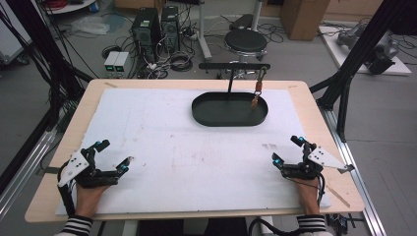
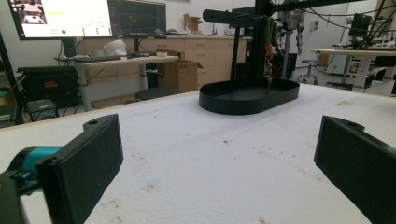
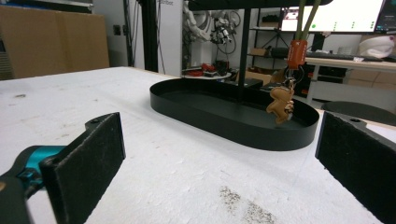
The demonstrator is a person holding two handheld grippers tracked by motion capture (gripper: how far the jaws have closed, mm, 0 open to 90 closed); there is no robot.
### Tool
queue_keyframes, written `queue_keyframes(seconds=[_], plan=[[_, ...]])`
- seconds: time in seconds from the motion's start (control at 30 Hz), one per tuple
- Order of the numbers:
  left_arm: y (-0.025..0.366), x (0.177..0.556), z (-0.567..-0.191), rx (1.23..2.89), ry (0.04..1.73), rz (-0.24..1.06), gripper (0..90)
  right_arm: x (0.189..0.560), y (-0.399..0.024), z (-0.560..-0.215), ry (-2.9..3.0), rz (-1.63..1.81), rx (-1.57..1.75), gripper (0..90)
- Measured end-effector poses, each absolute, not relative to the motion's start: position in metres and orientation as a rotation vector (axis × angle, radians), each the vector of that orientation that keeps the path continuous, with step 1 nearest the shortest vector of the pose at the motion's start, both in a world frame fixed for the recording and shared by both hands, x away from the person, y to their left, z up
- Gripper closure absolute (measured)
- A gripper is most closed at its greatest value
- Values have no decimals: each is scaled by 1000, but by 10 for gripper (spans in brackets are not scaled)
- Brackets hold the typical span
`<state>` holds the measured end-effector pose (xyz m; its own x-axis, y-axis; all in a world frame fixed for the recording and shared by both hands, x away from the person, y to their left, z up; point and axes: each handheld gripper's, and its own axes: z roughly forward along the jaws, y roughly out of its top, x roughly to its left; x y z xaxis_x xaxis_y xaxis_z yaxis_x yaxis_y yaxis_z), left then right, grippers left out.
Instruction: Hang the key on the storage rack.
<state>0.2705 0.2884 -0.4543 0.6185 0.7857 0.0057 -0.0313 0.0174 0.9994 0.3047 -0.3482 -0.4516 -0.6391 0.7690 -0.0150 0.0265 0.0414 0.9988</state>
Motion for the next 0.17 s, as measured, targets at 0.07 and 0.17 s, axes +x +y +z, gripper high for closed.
queue_keyframes(seconds=[0.07,0.17], plan=[[288,270,-454,1423,686,719,17,303,-348,-452,1744,1648,793,4],[288,270,-454,1421,688,720,17,303,-347,-452,1745,1633,779,4]])
